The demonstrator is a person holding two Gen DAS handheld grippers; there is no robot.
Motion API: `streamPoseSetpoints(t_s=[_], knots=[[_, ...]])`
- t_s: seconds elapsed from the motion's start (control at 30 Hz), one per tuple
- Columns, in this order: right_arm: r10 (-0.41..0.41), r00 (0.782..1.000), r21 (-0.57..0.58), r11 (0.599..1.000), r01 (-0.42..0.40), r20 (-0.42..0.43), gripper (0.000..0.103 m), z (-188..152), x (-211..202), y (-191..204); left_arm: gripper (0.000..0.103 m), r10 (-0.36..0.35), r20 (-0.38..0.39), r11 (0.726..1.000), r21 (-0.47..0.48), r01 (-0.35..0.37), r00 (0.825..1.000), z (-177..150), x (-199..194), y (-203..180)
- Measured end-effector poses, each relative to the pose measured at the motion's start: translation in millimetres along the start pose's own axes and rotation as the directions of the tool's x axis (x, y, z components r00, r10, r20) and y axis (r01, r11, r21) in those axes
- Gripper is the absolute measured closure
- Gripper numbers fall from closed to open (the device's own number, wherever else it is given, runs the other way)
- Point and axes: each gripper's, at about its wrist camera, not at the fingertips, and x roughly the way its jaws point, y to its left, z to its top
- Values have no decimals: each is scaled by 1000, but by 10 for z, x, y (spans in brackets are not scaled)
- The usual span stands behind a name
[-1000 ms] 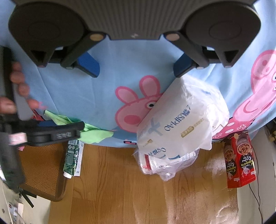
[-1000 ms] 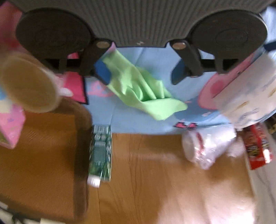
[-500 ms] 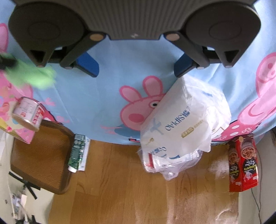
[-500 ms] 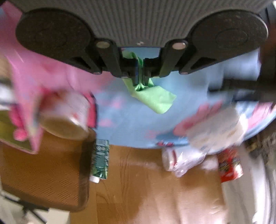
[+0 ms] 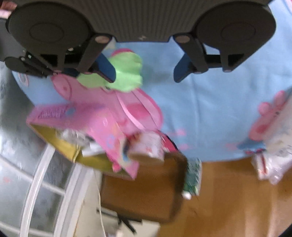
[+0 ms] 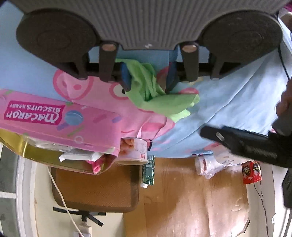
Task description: Organize soft objects
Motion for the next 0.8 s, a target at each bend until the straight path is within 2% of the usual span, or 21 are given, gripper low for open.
streamPoseSetpoints(t_s=[0.03,0.07,0.1,0.13,0.17,0.23,0.3,0.43,0.53,0.6,0.7,0.73,0.8], knots=[[-3,1000,-5,1000,3,8,61,-12,13,16,41,-9,-29,1000,-4,9,1000,0,88,-40],[-8,1000,-6,1000,8,19,71,-29,8,29,44,11,-8,1000,20,-10,1000,-3,111,-114],[-7,1000,-8,1000,7,30,95,-47,-33,17,54,4,-24,999,44,-3,1000,13,139,-182],[7,999,-2,1000,-7,37,95,-42,-34,20,63,-22,-36,999,46,24,999,38,147,-245],[8,998,14,1000,-9,66,95,-40,-74,10,64,-59,-41,998,36,61,997,86,150,-297],[-22,991,10,1000,21,134,95,-30,-202,-14,64,-97,-22,994,41,98,995,249,133,-411],[-85,974,3,996,86,210,95,42,-297,-53,64,-117,18,990,81,115,993,427,98,-582],[-159,940,69,987,145,301,95,267,-397,-313,63,-160,84,977,157,145,984,775,143,-982],[-229,907,111,973,202,354,95,423,-417,-530,59,-171,86,970,187,153,981,990,352,-1254],[-273,894,141,961,238,356,95,497,-381,-727,53,-148,78,972,193,130,986,1078,527,-1393],[-299,908,189,949,252,294,95,575,-227,-1042,44,-89,48,980,184,78,995,1148,811,-1482],[-303,917,210,945,252,259,95,595,-143,-1166,35,-56,40,983,176,48,998,1161,904,-1487],[-273,948,244,942,228,166,95,649,45,-1383,25,0,34,990,141,-5,999,1170,999,-1412]])
